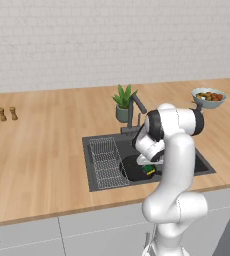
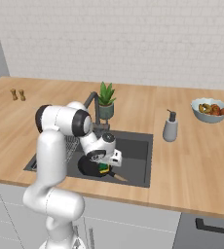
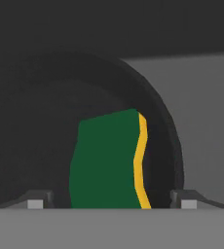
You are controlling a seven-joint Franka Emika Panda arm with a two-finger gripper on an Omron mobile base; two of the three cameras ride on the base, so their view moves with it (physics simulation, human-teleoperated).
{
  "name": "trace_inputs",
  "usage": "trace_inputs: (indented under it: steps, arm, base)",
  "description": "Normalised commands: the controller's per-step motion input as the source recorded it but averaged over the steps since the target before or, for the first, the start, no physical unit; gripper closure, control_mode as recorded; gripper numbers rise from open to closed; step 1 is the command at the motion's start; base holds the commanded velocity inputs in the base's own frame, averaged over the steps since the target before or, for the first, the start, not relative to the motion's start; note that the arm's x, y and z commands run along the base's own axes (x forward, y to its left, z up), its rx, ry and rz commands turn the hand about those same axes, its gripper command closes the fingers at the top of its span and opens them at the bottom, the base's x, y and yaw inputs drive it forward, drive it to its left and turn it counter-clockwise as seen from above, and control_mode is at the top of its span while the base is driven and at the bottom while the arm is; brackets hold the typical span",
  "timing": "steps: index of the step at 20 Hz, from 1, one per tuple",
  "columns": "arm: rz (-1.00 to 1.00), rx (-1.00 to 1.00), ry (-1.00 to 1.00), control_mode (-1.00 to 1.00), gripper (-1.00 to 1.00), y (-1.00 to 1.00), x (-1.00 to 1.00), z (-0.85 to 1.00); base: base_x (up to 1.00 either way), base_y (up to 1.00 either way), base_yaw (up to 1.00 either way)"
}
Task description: Pick the pan and sponge and place them into the sink. Then turn on the water.
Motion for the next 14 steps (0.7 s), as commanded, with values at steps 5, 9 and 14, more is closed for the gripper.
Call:
trace_inputs:
  steps: [5, 9, 14]
  arm:
    - [0.0, 0.0, -0.04, -1.0, -1.0, 0.03, 0.0, 0.18]
    - [0.0, 0.01, -0.1, -1.0, -1.0, -0.01, -0.04, 0.39]
    - [0.0, 0.0, -0.25, -1.0, -1.0, 0.0, -0.17, 0.19]
  base:
    - [0.0, 0.0, 0.0]
    - [0.0, 0.0, 0.0]
    - [0.0, 0.0, 0.0]
